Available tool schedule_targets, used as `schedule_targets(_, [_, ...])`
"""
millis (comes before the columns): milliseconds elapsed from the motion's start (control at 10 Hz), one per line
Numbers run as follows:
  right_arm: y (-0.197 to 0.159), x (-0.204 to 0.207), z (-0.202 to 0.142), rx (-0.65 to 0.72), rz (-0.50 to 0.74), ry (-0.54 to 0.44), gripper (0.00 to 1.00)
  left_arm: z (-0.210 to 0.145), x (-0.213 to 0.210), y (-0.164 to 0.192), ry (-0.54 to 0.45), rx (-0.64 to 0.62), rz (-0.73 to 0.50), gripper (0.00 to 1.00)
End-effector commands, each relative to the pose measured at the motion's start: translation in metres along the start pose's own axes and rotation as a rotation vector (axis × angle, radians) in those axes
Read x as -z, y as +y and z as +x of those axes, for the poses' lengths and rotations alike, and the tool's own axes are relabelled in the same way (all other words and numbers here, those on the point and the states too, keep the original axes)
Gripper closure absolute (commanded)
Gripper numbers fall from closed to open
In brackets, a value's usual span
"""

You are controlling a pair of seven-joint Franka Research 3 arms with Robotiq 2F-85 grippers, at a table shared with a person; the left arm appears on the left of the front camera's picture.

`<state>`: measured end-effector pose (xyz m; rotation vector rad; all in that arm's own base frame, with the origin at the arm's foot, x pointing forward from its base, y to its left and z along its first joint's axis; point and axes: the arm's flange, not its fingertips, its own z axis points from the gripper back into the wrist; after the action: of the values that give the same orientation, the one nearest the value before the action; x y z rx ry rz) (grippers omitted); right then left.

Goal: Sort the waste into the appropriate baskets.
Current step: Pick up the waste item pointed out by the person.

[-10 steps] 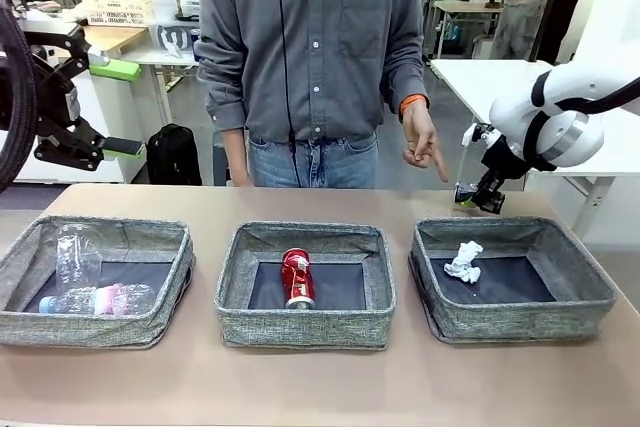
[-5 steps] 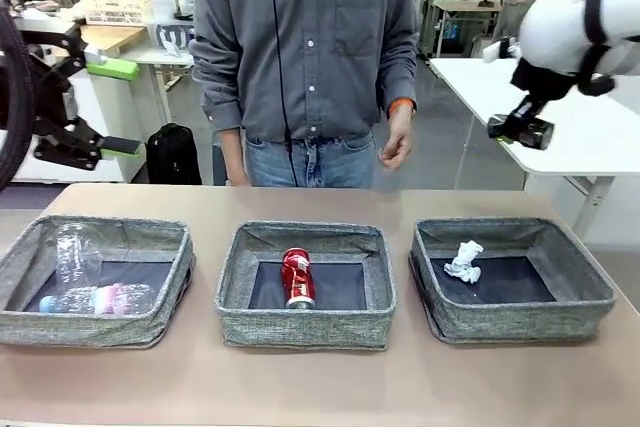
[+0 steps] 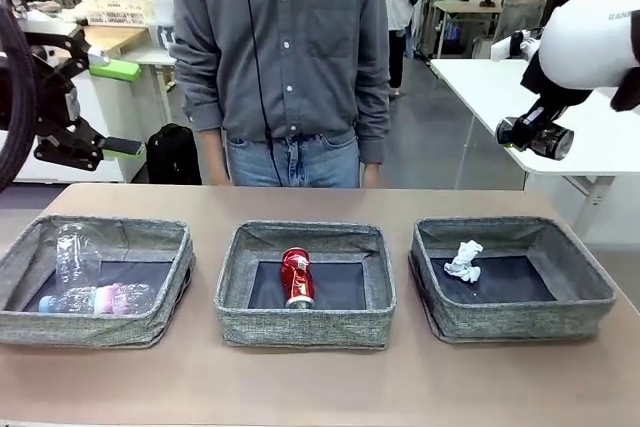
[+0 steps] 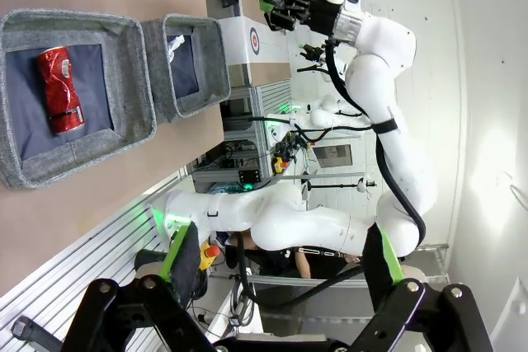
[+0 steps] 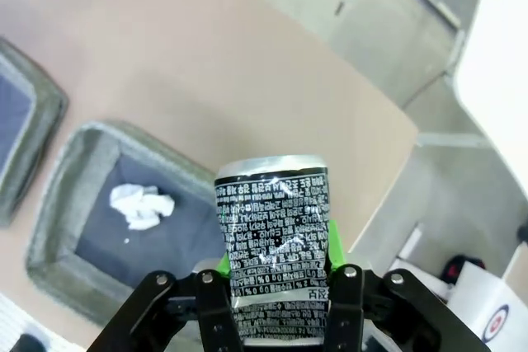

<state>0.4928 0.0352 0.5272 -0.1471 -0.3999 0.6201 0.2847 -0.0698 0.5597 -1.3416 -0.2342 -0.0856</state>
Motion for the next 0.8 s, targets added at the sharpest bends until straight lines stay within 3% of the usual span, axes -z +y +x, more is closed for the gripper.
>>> schedule_targets(0, [-0.016,0.006,0.018,-0.02,0.001,0.013,1.0,0.001,0.0,-0.001,-0.003,0.018,-0.023,0.0])
schedule_targets(100, [-0.016,0.006,0.018,-0.02,0.001,0.013,1.0,0.001,0.0,-0.001,-0.003,0.018,-0.023,0.0])
schedule_targets(200, [-0.009,0.011,0.008,0.005,0.007,0.009,0.6,0.001,0.0,-0.001,-0.003,0.018,-0.023,0.0])
schedule_targets(400, [0.024,-0.044,0.05,0.135,0.06,-0.034,0.6,0.001,0.0,-0.001,-0.003,0.018,-0.023,0.0])
schedule_targets(500, [0.05,-0.071,0.07,0.185,0.033,0.029,0.6,0.001,0.0,-0.001,-0.003,0.018,-0.023,0.0])
schedule_targets(600, [0.082,-0.097,0.094,0.392,-0.014,0.133,0.6,0.001,0.0,-0.001,-0.003,0.018,-0.023,0.0])
schedule_targets(700, [0.102,-0.111,0.105,0.457,0.0,0.145,0.6,0.001,0.0,-0.001,-0.003,0.018,-0.023,0.0])
